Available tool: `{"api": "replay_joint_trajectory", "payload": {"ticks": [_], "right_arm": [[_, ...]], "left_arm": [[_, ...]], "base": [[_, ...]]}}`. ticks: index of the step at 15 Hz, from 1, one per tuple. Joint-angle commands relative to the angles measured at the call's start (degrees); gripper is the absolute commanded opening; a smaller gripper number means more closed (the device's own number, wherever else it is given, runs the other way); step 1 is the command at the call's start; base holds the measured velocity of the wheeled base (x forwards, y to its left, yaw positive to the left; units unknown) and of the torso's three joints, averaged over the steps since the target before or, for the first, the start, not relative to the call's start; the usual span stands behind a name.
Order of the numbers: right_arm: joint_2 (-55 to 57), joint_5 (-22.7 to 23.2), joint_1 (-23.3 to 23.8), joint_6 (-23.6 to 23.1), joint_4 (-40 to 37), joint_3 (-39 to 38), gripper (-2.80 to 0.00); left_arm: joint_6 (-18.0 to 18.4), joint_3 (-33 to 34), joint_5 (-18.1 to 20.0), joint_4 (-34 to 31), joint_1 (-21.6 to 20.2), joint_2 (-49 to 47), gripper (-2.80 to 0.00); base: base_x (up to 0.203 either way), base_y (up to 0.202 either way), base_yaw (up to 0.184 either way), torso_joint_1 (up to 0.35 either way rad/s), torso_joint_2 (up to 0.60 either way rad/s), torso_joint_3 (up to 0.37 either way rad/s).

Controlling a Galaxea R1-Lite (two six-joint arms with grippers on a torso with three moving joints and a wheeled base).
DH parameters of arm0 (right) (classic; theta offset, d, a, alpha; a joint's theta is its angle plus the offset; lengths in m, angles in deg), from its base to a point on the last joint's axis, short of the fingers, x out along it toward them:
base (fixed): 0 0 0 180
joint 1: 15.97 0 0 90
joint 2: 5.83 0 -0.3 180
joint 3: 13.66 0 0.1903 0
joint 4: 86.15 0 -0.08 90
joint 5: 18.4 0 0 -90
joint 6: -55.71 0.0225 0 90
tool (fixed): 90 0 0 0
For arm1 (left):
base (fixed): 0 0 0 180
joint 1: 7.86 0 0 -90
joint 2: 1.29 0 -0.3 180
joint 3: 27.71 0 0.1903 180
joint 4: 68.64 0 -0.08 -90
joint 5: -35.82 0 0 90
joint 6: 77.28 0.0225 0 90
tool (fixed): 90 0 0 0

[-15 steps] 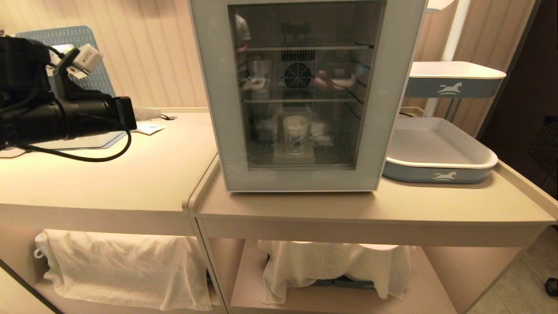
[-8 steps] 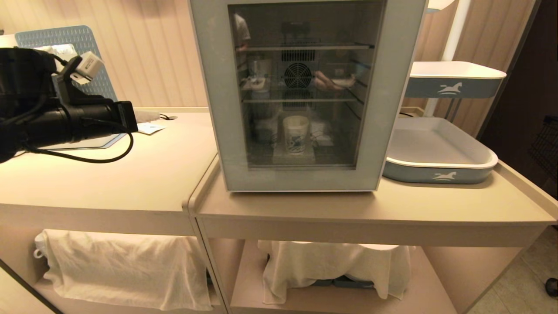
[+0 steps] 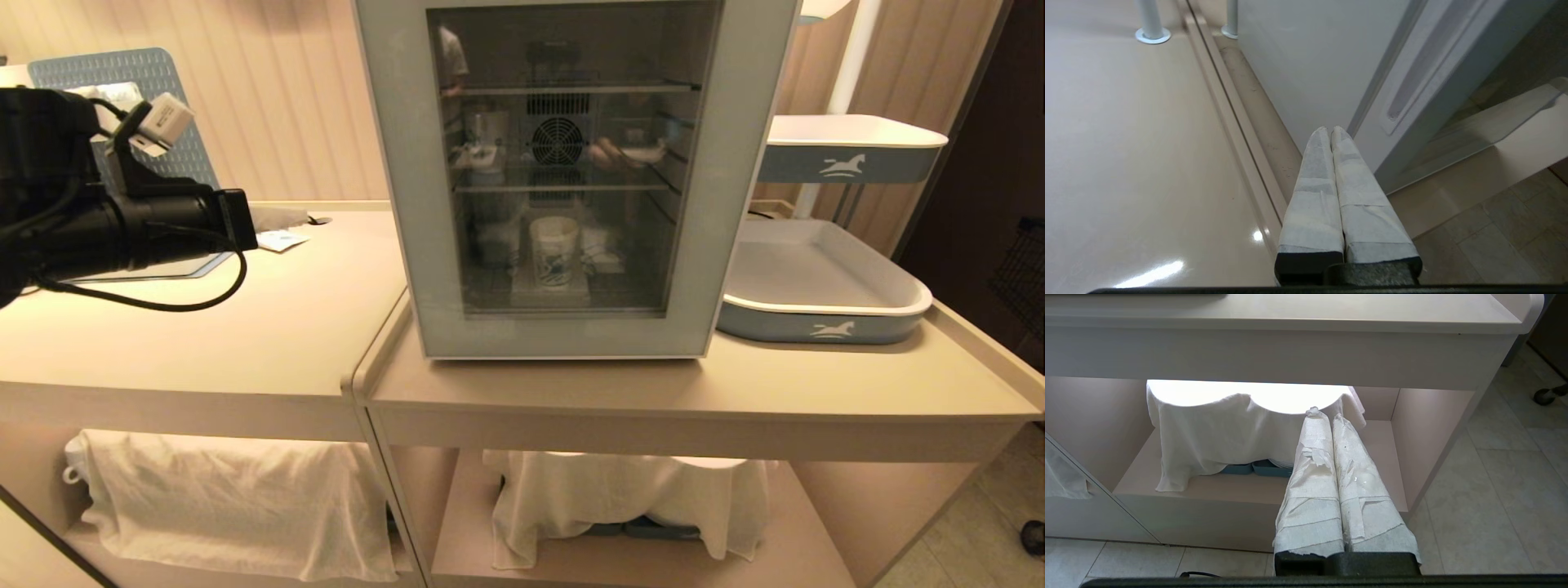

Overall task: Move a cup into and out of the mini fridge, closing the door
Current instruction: Open the freezer door

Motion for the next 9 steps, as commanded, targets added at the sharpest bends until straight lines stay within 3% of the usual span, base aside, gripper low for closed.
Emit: {"api": "replay_joint_trajectory", "payload": {"ticks": [1,5,9], "right_arm": [[-0.01,0.04,0.02,-0.03,-0.04,0.01,-2.8],[-0.01,0.04,0.02,-0.03,-0.04,0.01,-2.8],[-0.01,0.04,-0.06,-0.03,-0.04,0.01,-2.8]], "left_arm": [[-0.06,0.19,2.5,1.08,-0.05,-0.26,-2.8],[-1.55,0.23,2.97,2.22,1.09,-1.86,-2.8],[-6.34,-0.84,4.73,3.58,2.95,-3.39,-2.8]], "base": [[0.0,0.0,0.0,0.0,0.0,0.0],[0.0,0.0,0.0,0.0,0.0,0.0],[0.0,0.0,0.0,0.0,0.0,0.0]]}}
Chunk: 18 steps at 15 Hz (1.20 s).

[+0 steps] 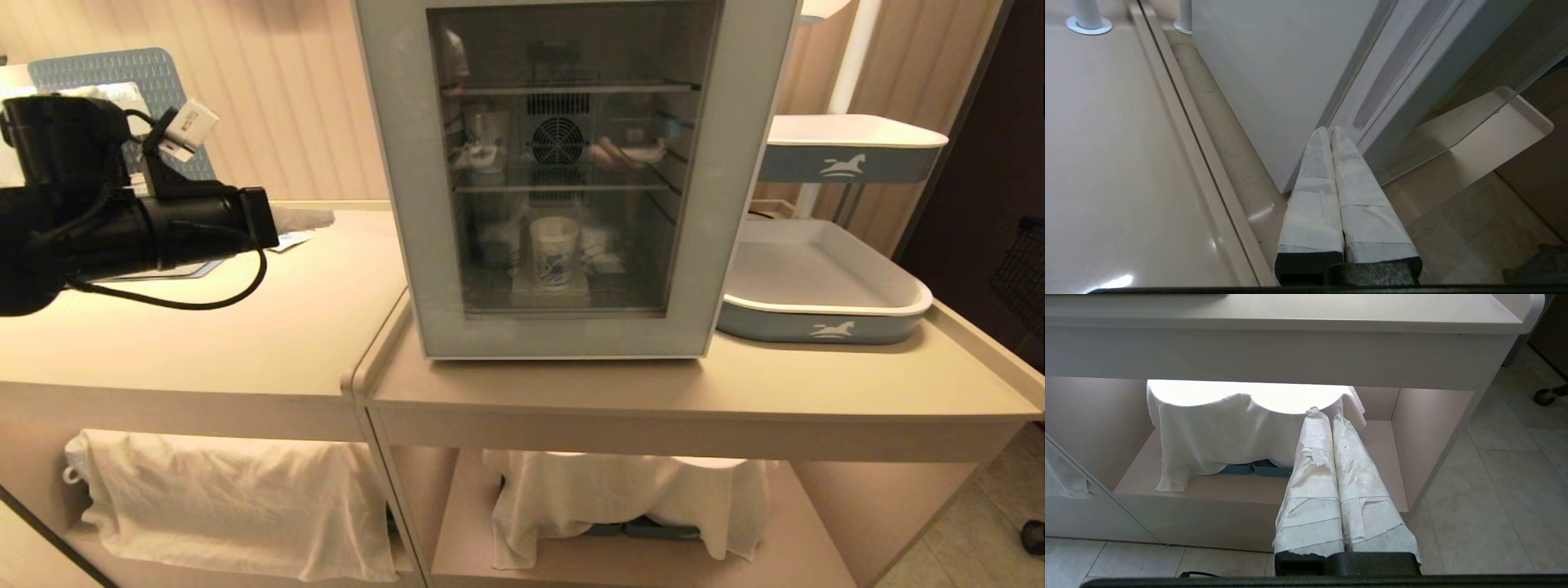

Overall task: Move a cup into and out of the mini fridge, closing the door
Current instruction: Open the freezer door

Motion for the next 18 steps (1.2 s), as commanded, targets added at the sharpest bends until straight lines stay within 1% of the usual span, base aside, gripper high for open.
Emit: {"api": "replay_joint_trajectory", "payload": {"ticks": [1,3,4,6,7,10,11,18], "right_arm": [[-0.01,0.02,0.02,-0.06,-0.04,0.01,-2.8],[-0.01,0.02,0.02,-0.06,-0.04,0.01,-2.8],[-0.01,0.02,-0.03,-0.06,-0.04,0.01,-2.8],[-0.01,0.02,0.02,-0.06,-0.04,0.01,-2.8],[-0.01,0.02,0.02,-0.06,-0.04,0.01,-2.8],[-0.01,0.02,0.02,-0.06,-0.04,0.01,-2.8],[-0.01,0.02,0.02,-0.06,-0.04,0.01,-2.8],[-0.01,0.02,0.02,-0.06,-0.04,0.01,-2.8]], "left_arm": [[-0.9,-0.42,0.78,1.4,1.18,-1.35,-2.8],[-0.96,-1.21,2.09,1.59,1.34,-2.07,-2.8],[-1.81,-1.64,2.84,1.58,1.52,-2.26,-2.8],[-5.19,-2.02,4.52,1.7,1.53,-2.3,-2.8],[-5.59,-1.77,5.24,2.03,1.53,-2.28,-2.8],[-6.11,-1.35,5.32,4.84,1.91,-2.96,-2.8],[-6.12,-1.04,5.26,5.81,2.33,-3.35,0.0],[-6.2,0.4,5.32,5.6,2.85,-2.56,0.0]], "base": [[0.0,0.0,0.0,0.0,0.0,0.0],[0.0,0.0,0.0,0.0,0.0,0.0],[0.0,0.0,0.0,0.0,0.0,0.0],[0.0,0.0,0.0,0.0,0.0,0.0],[0.0,0.0,0.0,0.0,0.0,0.0],[0.0,0.0,0.0,0.0,0.0,0.0],[0.0,0.0,0.0,0.0,0.0,0.0],[0.0,0.0,0.0,0.0,0.0,0.0]]}}
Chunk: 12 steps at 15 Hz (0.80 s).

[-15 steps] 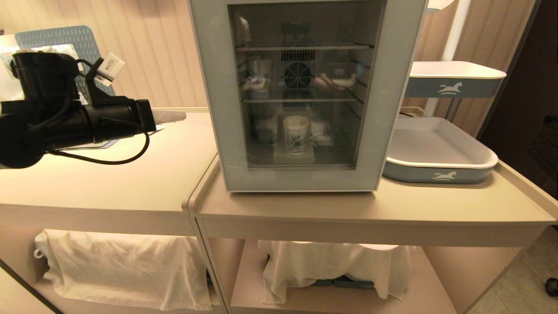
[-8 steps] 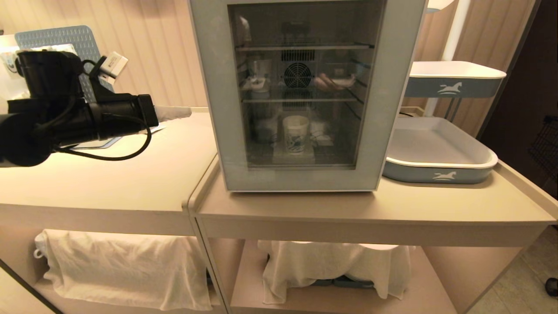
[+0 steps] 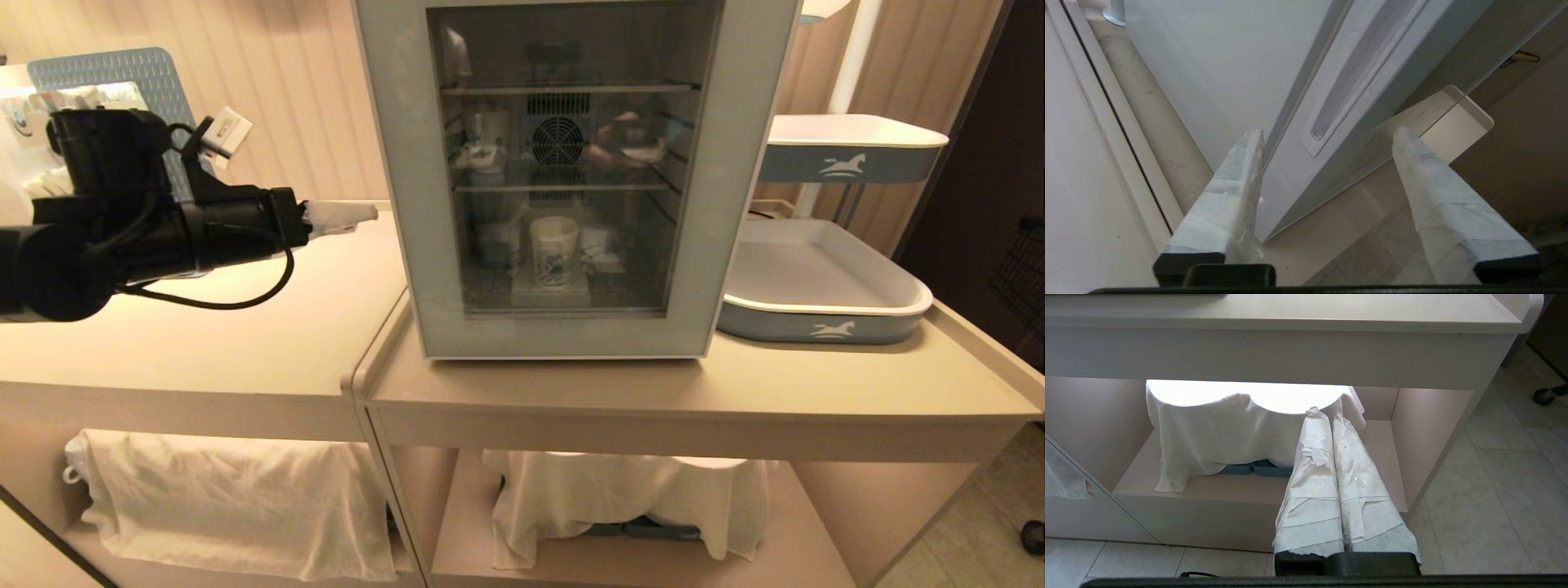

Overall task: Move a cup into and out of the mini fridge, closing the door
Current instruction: Open the freezer door

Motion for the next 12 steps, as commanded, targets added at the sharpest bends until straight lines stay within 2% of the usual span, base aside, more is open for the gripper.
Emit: {"api": "replay_joint_trajectory", "payload": {"ticks": [1,5,9,12], "right_arm": [[-0.01,0.02,0.0,-0.06,-0.04,0.01,-2.8],[-0.01,0.02,0.0,-0.06,-0.04,0.01,-2.8],[-0.01,0.02,0.0,-0.06,-0.04,0.01,-2.8],[-0.01,0.02,0.0,-0.06,-0.04,0.01,-2.8]], "left_arm": [[-0.02,1.09,0.25,0.12,0.15,1.04,0.0],[0.13,4.23,0.46,0.0,0.53,3.72,0.0],[0.41,4.28,7.24,4.24,1.28,3.78,0.0],[0.5,2.64,8.42,5.58,2.42,2.74,0.0]], "base": [[0.0,0.0,0.0,0.0,0.0,0.0],[0.0,0.0,0.0,0.0,0.0,0.0],[0.0,0.0,0.0,0.0,0.0,0.0],[0.0,0.0,0.0,0.0,0.0,0.0]]}}
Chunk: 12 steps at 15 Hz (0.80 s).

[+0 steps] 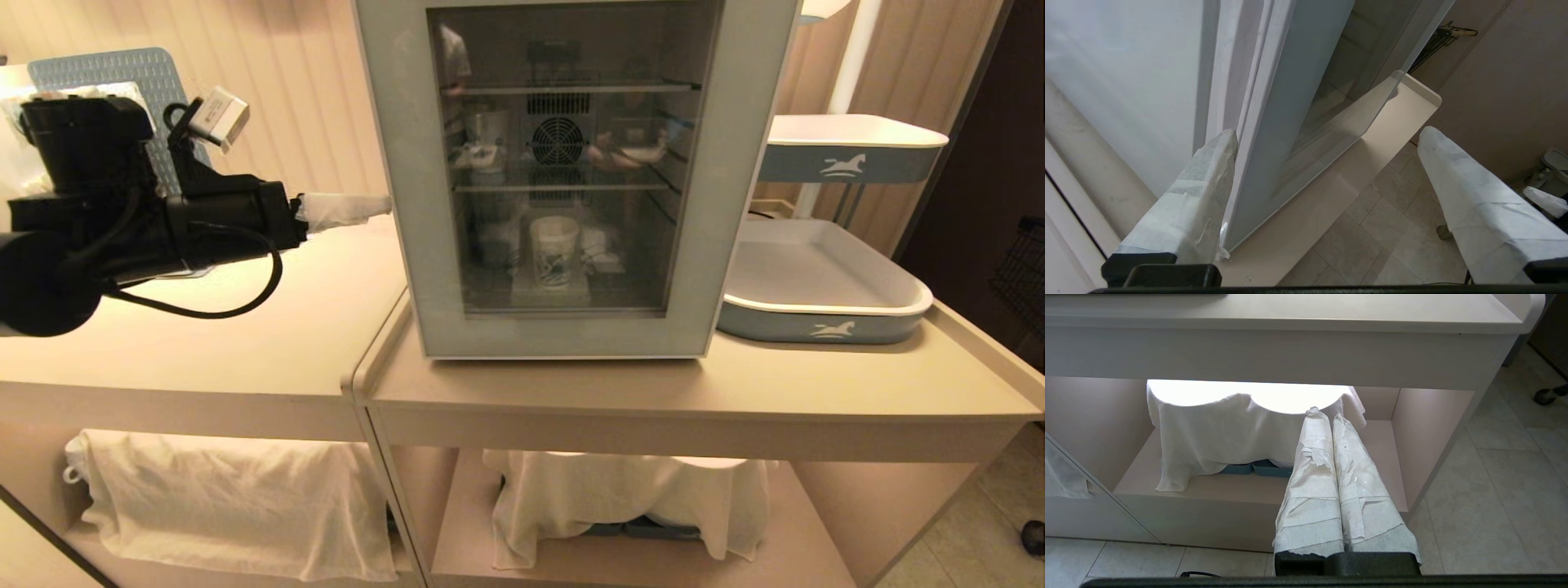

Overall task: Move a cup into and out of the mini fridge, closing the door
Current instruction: Open the freezer door

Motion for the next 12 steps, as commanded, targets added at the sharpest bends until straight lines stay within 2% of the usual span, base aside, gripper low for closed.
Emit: {"api": "replay_joint_trajectory", "payload": {"ticks": [1,3,10,11,12], "right_arm": [[-0.01,0.04,0.0,-0.06,-0.04,0.01,-2.8],[-0.01,0.04,-0.06,-0.06,-0.04,0.01,-2.8],[-0.01,0.04,0.0,-0.06,-0.04,0.01,-2.8],[-0.01,0.04,-0.01,-0.06,-0.04,0.01,-2.8],[-0.01,0.04,0.0,-0.06,-0.04,0.01,-2.8]], "left_arm": [[-0.04,-1.57,0.29,0.17,1.03,-0.6,0.0],[0.07,-2.63,0.42,0.25,2.31,-0.83,0.0],[0.72,-7.91,0.54,1.71,2.66,-4.87,0.0],[1.87,-8.29,0.45,1.95,2.62,-5.2,0.0],[4.9,-8.58,0.33,1.66,2.46,-5.49,0.0]], "base": [[0.0,0.0,0.0,0.0,0.0,0.0],[0.0,0.0,0.0,0.0,0.0,0.0],[0.0,0.0,0.0,0.0,0.0,0.0],[0.0,0.0,0.0,0.0,0.0,0.0],[0.0,0.0,0.0,0.0,0.0,0.0]]}}
